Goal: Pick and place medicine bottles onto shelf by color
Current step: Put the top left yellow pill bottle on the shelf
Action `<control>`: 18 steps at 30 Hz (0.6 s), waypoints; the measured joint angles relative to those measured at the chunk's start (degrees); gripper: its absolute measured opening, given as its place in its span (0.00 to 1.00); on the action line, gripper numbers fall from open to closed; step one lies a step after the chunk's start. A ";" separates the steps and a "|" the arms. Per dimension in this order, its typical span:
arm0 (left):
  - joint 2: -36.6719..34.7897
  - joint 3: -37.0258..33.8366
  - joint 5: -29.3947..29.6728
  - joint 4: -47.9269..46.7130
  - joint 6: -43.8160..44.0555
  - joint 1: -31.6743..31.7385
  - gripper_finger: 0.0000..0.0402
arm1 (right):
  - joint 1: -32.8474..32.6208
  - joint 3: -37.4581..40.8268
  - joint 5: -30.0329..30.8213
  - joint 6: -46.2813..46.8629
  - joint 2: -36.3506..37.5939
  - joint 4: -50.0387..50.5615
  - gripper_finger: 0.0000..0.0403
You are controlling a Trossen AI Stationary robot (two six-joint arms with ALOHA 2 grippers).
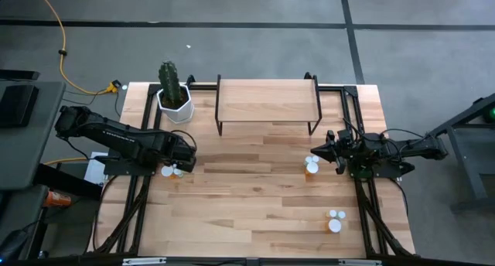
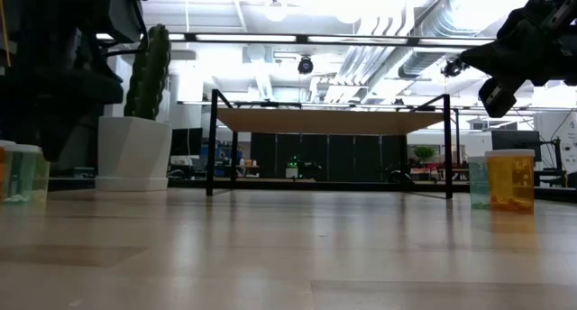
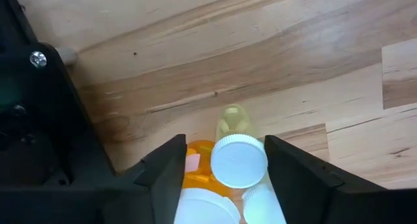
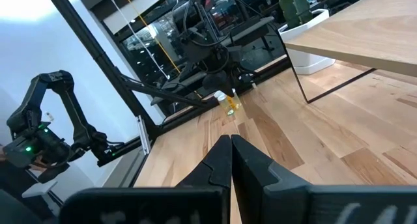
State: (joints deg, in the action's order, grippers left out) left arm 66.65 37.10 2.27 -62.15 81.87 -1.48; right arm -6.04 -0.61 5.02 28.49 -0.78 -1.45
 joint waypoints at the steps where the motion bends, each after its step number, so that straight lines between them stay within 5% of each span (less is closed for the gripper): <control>1: 0.00 0.00 0.04 0.00 0.00 0.00 0.45 | -0.01 -0.01 0.01 0.00 -0.01 0.01 0.00; 11: 0.00 0.00 0.08 -0.02 -0.07 0.00 0.31 | -0.01 0.01 0.06 0.00 -0.02 0.00 0.00; 18: 0.00 0.01 0.08 -0.07 -0.57 0.00 0.29 | 0.00 0.01 0.06 0.00 -0.02 0.00 0.00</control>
State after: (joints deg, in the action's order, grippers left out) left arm 66.65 37.11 2.35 -62.22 81.30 -1.48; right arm -6.04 -0.60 5.09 28.49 -0.80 -1.45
